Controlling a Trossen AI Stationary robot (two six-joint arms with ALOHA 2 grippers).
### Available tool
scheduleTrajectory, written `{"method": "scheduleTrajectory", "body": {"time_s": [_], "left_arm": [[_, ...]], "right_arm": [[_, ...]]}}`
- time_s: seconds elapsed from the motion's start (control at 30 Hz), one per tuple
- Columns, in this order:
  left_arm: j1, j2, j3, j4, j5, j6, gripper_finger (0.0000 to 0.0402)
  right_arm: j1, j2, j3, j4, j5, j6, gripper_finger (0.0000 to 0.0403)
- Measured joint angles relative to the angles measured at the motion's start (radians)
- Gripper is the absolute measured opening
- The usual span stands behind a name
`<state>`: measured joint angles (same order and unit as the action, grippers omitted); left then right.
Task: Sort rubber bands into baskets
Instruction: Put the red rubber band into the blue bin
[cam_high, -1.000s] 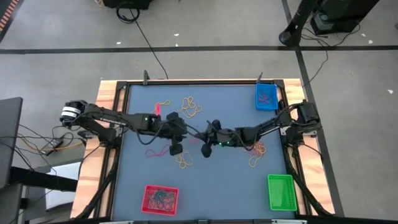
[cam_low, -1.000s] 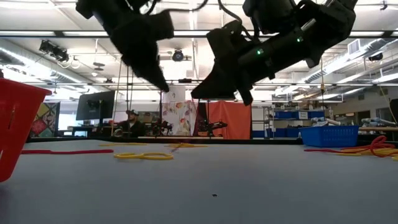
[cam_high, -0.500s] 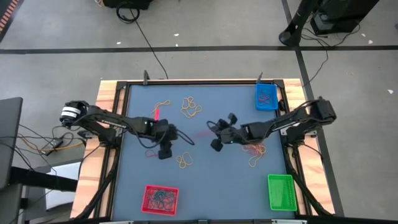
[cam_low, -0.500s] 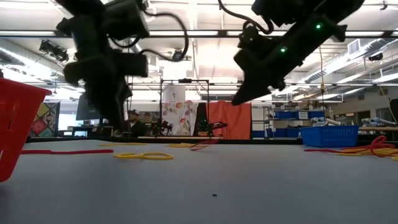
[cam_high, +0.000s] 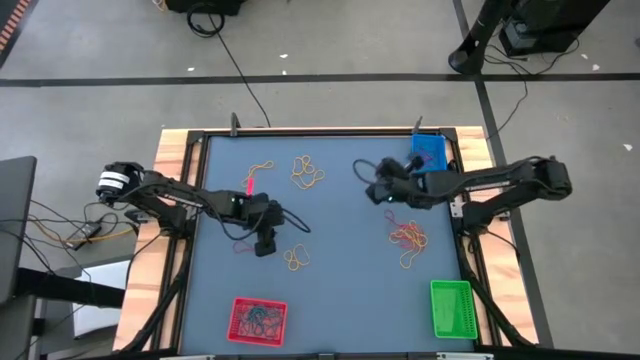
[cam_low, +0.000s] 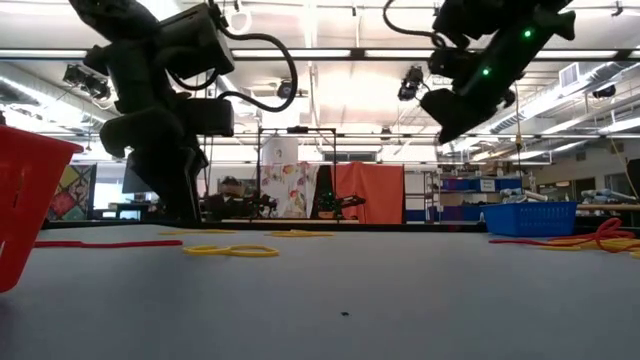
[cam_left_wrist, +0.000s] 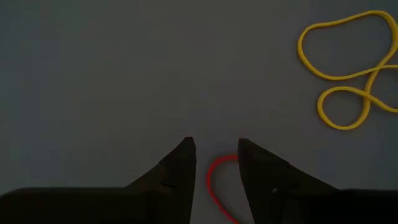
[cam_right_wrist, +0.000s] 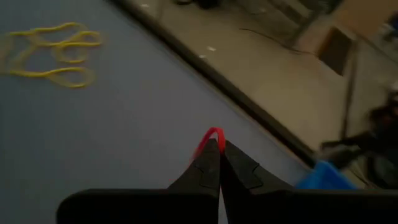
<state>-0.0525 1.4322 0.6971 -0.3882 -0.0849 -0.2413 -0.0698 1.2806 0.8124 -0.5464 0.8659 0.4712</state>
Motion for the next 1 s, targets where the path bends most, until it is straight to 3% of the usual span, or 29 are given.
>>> {"method": "scheduleTrajectory", "body": {"time_s": [0.43,0.6,0.8,1.0], "left_arm": [[-0.001,0.000,0.000,0.033,-0.001,-0.047,0.0124],[-0.002,0.000,-0.001,0.054,-0.013,-0.052,0.0124],[-0.014,0.000,-0.001,0.198,-0.018,-0.073,0.0124],[-0.015,0.000,-0.001,0.182,-0.018,-0.073,0.0124]], "right_arm": [[-0.238,-0.171,0.000,-0.238,0.117,0.006,0.0010],[-0.300,-0.165,0.000,-0.274,0.118,0.016,0.0010],[-0.345,-0.129,-0.001,-0.270,0.140,0.023,0.0010],[-0.393,-0.104,-0.001,-0.266,0.203,0.025,0.0010]]}}
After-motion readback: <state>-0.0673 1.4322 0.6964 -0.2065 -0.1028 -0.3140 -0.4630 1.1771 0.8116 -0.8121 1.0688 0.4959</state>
